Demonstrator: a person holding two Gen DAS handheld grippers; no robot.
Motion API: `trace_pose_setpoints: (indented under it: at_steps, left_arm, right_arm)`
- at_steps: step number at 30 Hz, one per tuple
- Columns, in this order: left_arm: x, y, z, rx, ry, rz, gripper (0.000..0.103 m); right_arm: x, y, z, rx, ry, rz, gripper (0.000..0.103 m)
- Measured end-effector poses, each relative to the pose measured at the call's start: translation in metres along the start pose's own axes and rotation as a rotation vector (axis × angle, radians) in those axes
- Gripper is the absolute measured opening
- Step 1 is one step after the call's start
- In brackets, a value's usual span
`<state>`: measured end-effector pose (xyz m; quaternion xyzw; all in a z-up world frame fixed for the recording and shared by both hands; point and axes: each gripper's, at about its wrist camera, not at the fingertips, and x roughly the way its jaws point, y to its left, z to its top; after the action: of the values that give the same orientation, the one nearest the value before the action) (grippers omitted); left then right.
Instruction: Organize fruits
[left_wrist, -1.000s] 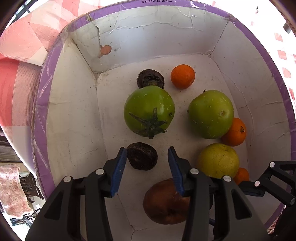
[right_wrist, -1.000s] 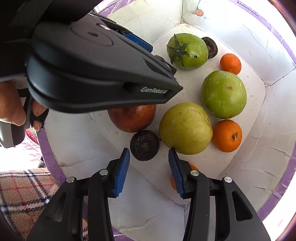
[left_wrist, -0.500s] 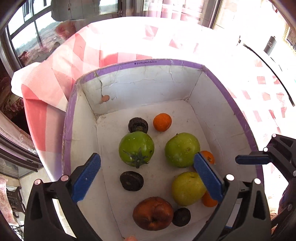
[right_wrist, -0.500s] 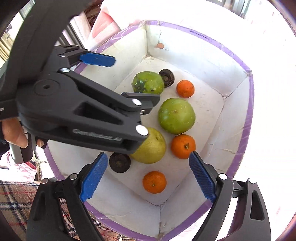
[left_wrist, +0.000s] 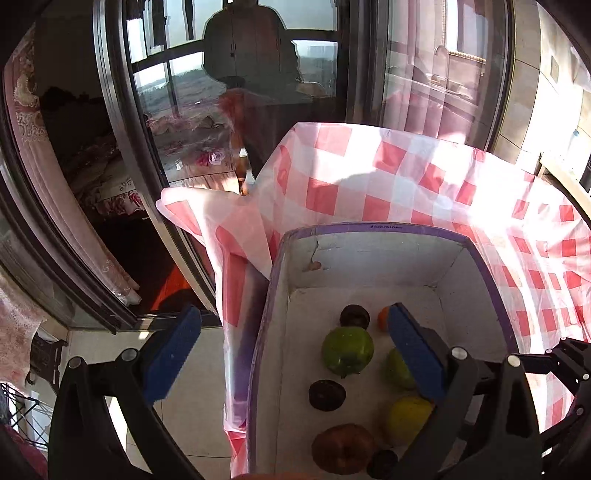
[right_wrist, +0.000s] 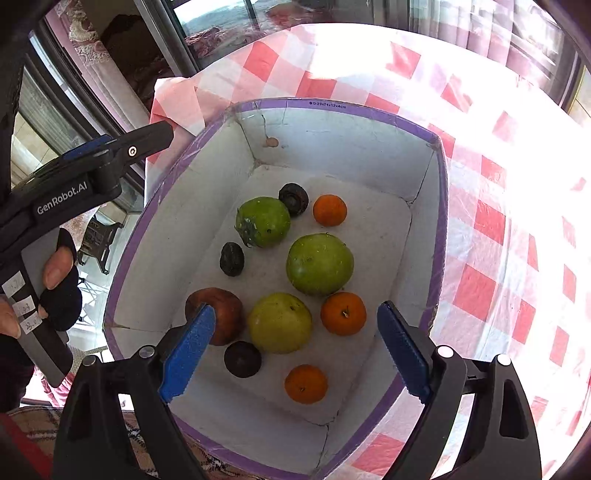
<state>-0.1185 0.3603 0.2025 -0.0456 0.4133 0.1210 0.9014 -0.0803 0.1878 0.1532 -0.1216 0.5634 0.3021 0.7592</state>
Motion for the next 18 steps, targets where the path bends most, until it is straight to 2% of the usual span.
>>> trace_pose_setpoints:
  at_steps: [5, 11, 18]
  left_arm:
    - [0.012, -0.019, -0.031, 0.065, 0.093, -0.077, 0.101]
    - [0.028, -0.029, -0.055, 0.080, 0.173, -0.090, 0.101]
    - [0.041, -0.027, -0.058, 0.066, 0.221, -0.098, 0.101]
  right_arm:
    - [0.016, 0.001, -0.003, -0.023, 0.051, -0.016, 0.087]
    - [0.031, -0.002, -0.008, -0.033, 0.096, -0.053, 0.087]
    - [0.036, 0.000, -0.009, -0.059, 0.109, -0.062, 0.087]
